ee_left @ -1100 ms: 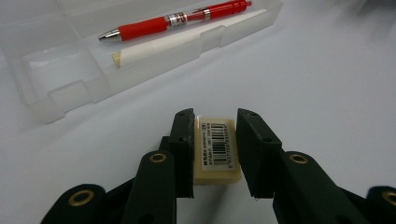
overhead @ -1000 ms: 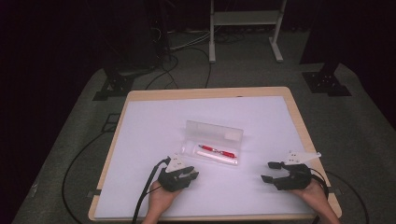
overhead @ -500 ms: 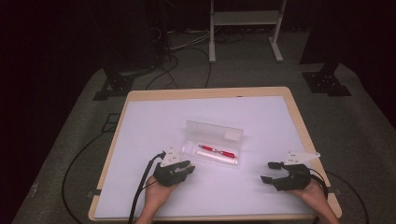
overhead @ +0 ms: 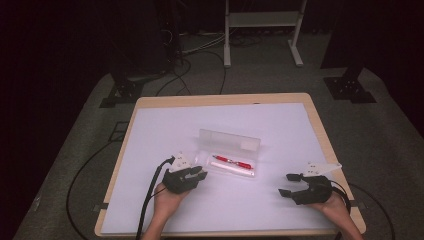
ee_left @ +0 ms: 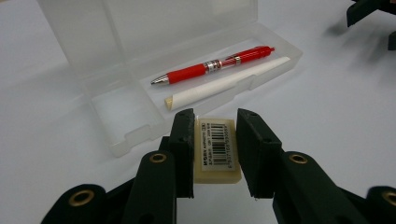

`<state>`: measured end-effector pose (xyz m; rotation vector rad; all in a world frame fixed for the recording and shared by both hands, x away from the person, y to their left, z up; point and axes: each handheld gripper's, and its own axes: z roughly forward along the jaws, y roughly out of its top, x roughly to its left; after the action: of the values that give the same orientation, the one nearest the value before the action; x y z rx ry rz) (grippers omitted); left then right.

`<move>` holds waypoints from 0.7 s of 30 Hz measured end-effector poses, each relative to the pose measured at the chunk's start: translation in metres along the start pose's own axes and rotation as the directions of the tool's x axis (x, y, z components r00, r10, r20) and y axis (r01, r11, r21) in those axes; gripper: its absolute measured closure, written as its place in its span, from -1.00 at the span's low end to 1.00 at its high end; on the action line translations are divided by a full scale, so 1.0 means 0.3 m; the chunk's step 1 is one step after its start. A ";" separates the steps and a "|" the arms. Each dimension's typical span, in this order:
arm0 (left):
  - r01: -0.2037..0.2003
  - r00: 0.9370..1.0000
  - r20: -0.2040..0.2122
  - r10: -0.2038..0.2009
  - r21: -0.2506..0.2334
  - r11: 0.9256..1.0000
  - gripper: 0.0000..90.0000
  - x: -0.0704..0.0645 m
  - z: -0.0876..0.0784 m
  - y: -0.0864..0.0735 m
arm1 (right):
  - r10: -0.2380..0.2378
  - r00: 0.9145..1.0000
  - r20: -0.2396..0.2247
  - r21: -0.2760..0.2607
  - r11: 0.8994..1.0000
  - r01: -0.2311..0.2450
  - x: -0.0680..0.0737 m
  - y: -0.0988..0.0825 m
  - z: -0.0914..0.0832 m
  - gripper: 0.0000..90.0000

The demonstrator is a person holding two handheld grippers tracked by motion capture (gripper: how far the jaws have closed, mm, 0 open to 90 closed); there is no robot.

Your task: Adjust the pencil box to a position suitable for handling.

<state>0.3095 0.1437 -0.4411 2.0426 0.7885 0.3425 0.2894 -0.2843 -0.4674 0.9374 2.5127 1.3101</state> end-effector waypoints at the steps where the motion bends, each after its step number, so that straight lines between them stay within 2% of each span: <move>1: 0.001 1.000 -0.001 -0.001 -0.002 1.000 0.52 0.002 -0.001 0.003 | -0.001 1.000 -0.001 0.000 1.000 0.001 0.000 0.000 0.001 -0.34; 21: 0.006 1.000 -0.016 -0.006 -0.014 1.000 0.52 0.038 0.016 0.046 | 0.000 1.000 -0.007 0.005 1.000 0.001 -0.001 -0.001 0.005 -0.34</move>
<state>0.3263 0.1426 -0.4329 2.0266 0.7994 0.3606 0.2902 -0.2836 -0.4686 0.9347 2.5229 1.3099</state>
